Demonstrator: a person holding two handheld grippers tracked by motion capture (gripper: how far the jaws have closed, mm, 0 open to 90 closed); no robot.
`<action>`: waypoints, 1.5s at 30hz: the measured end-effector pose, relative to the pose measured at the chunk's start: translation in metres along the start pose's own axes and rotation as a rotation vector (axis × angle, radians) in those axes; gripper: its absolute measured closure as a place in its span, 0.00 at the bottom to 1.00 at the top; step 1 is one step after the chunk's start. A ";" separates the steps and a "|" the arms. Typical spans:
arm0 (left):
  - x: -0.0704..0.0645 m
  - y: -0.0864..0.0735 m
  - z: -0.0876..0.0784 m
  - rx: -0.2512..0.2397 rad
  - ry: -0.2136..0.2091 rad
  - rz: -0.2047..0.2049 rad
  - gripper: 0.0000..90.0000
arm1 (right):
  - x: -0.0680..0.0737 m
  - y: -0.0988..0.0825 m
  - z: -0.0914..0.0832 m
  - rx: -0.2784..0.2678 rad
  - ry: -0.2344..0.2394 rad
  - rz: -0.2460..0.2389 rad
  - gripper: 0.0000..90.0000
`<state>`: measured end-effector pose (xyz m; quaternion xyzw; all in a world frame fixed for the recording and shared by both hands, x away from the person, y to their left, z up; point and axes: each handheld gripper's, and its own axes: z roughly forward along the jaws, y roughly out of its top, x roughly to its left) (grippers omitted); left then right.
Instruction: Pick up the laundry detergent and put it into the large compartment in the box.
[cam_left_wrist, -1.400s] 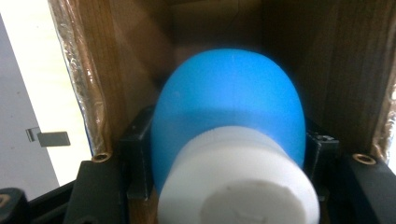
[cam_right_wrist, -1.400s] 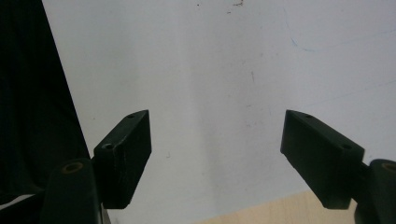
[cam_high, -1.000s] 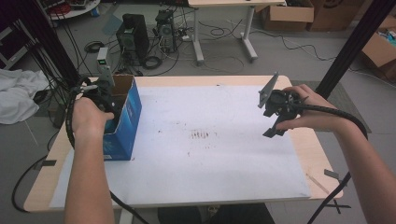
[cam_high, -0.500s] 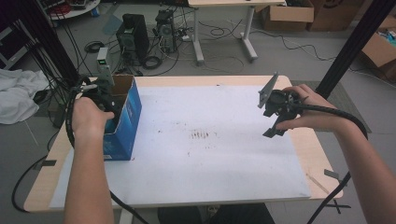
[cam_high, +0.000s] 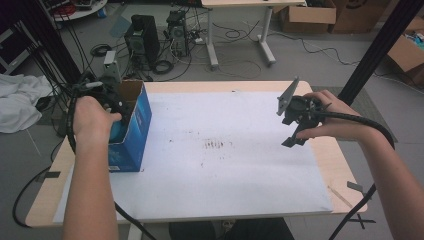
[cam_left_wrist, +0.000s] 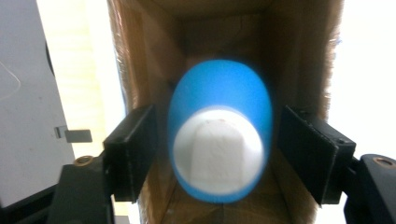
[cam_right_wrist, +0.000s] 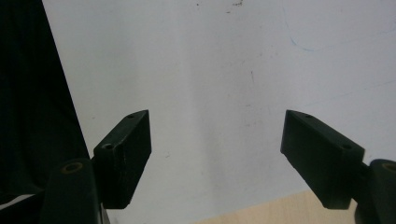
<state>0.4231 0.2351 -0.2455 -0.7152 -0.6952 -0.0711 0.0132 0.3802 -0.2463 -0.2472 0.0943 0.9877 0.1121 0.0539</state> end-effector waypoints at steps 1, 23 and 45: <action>0.000 0.000 0.000 0.000 0.000 0.000 0.31 | 0.000 0.000 0.000 0.000 0.000 0.000 0.27; -0.069 -0.018 -0.060 -0.169 -0.032 0.305 0.21 | -0.001 0.003 -0.003 -0.018 0.012 0.013 0.27; -0.183 -0.020 -0.018 -0.179 -0.091 0.614 0.18 | -0.007 0.002 -0.001 -0.017 0.015 0.028 0.27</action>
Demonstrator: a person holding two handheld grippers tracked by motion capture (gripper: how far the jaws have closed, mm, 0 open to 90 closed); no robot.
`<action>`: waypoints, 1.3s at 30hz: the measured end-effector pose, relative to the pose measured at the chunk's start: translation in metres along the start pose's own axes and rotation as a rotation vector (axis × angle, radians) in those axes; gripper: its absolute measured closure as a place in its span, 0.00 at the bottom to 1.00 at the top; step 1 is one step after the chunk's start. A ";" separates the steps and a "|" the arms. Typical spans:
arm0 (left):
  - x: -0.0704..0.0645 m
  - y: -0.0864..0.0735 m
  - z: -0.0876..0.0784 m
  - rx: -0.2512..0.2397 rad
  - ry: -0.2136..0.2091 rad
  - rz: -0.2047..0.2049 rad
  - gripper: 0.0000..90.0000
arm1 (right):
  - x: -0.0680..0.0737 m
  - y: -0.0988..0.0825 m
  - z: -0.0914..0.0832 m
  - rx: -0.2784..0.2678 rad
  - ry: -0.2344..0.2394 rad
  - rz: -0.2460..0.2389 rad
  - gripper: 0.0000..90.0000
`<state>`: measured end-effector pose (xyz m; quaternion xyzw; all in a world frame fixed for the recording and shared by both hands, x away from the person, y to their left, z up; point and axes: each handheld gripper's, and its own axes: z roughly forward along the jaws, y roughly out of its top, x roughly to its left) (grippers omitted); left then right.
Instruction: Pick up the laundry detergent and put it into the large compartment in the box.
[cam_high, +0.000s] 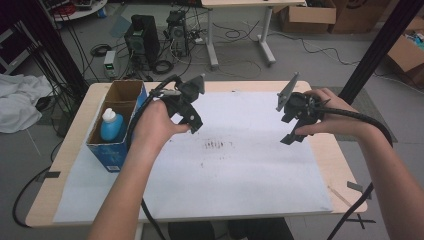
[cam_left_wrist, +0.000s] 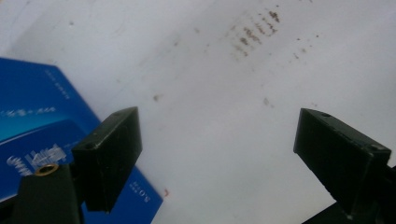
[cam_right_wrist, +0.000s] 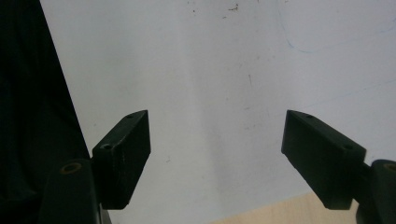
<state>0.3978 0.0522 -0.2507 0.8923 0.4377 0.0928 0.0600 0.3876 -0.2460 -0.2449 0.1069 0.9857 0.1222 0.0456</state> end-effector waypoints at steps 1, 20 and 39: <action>0.000 0.000 0.000 0.000 0.000 0.000 0.18 | 0.000 0.000 0.000 0.000 0.001 0.000 0.27; -0.026 0.010 0.021 0.004 -0.023 0.073 0.18 | 0.001 -0.002 0.001 0.005 0.001 0.002 0.27; -0.027 0.008 0.020 0.004 -0.019 0.075 0.18 | 0.003 -0.004 0.004 0.010 0.007 0.001 0.26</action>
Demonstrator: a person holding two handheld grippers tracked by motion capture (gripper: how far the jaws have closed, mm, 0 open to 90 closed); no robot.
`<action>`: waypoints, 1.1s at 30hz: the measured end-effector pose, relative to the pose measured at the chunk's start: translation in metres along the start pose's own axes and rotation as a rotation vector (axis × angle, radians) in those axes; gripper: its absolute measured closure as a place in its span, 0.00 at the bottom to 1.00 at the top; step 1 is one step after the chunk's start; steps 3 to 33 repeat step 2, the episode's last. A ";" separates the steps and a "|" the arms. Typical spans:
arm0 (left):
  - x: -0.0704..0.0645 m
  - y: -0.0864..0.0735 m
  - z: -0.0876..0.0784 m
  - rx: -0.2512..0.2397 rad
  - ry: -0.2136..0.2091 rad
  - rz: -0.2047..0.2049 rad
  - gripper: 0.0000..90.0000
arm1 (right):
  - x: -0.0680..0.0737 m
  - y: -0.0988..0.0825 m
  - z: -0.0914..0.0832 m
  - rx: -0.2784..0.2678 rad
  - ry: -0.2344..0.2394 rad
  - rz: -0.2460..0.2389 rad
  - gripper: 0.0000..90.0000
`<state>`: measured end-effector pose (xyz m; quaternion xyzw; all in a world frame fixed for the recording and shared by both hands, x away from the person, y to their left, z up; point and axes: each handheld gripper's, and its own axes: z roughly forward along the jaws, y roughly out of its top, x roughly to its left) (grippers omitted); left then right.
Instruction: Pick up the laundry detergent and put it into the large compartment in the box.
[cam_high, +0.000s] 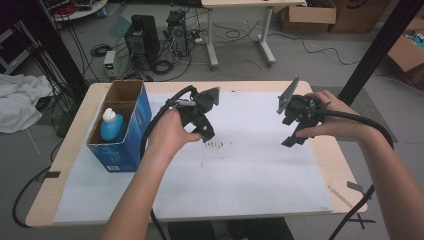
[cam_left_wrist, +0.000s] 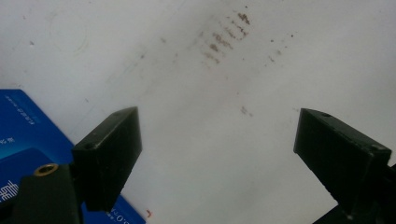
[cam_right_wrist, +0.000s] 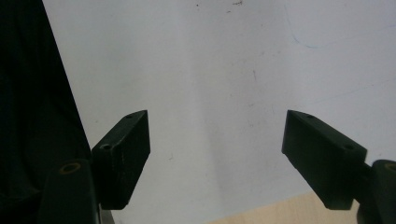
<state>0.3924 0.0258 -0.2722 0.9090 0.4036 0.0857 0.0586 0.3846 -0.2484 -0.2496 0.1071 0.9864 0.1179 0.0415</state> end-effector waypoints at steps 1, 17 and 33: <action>0.000 0.000 0.000 0.000 -0.001 0.000 0.18 | 0.000 0.000 0.000 0.000 0.000 0.000 0.26; 0.000 0.000 0.000 0.001 0.000 0.001 0.18 | 0.000 0.000 0.000 0.001 0.000 0.001 0.26; 0.000 0.000 0.000 0.001 0.000 0.001 0.18 | 0.000 0.000 0.000 0.001 0.000 0.001 0.26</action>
